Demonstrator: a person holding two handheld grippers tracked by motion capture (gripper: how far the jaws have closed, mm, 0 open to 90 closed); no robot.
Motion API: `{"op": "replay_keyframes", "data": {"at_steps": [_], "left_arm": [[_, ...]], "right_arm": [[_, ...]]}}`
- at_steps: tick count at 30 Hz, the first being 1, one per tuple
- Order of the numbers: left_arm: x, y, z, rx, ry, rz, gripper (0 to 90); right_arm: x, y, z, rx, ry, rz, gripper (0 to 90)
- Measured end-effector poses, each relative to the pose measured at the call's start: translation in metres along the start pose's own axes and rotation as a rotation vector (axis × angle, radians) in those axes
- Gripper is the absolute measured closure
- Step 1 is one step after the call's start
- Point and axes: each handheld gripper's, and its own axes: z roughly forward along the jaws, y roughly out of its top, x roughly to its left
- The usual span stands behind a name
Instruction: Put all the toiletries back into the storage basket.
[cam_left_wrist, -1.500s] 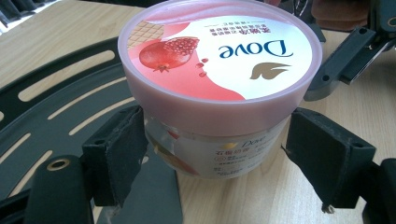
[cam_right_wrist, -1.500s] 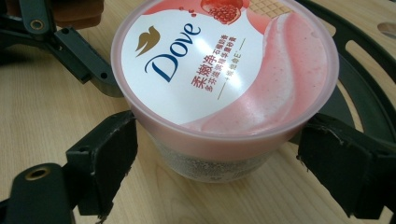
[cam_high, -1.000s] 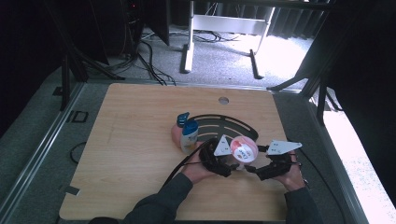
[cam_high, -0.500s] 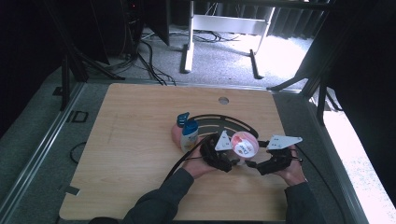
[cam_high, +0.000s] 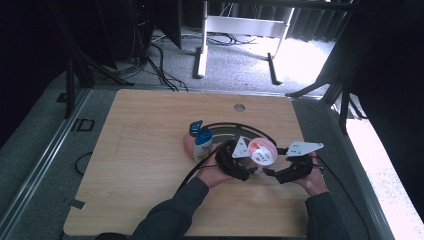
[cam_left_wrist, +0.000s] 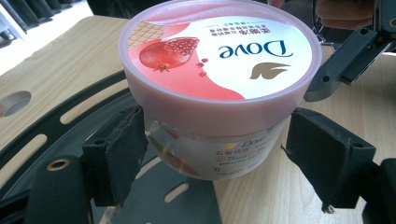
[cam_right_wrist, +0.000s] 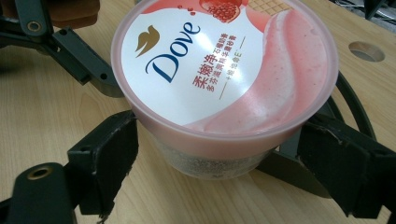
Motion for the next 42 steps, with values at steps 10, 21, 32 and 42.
{"op": "replay_keyframes", "data": {"at_steps": [10,21,32,42], "left_arm": [[0.006,0.001,0.002,-0.005,0.008,-0.025,20.6],[0.012,0.007,0.002,-0.003,0.024,-0.013,20.6],[0.016,0.008,0.007,0.000,0.023,-0.031,20.6],[0.021,0.009,0.014,0.014,0.043,-0.030,20.6]], "right_arm": [[-0.008,0.006,0.002,0.016,0.004,-0.007,12.8],[-0.014,0.015,0.003,0.026,-0.002,-0.021,12.9],[-0.020,0.016,0.004,0.036,-0.003,-0.020,12.9],[-0.030,0.016,0.009,0.050,0.000,-0.012,12.9]]}}
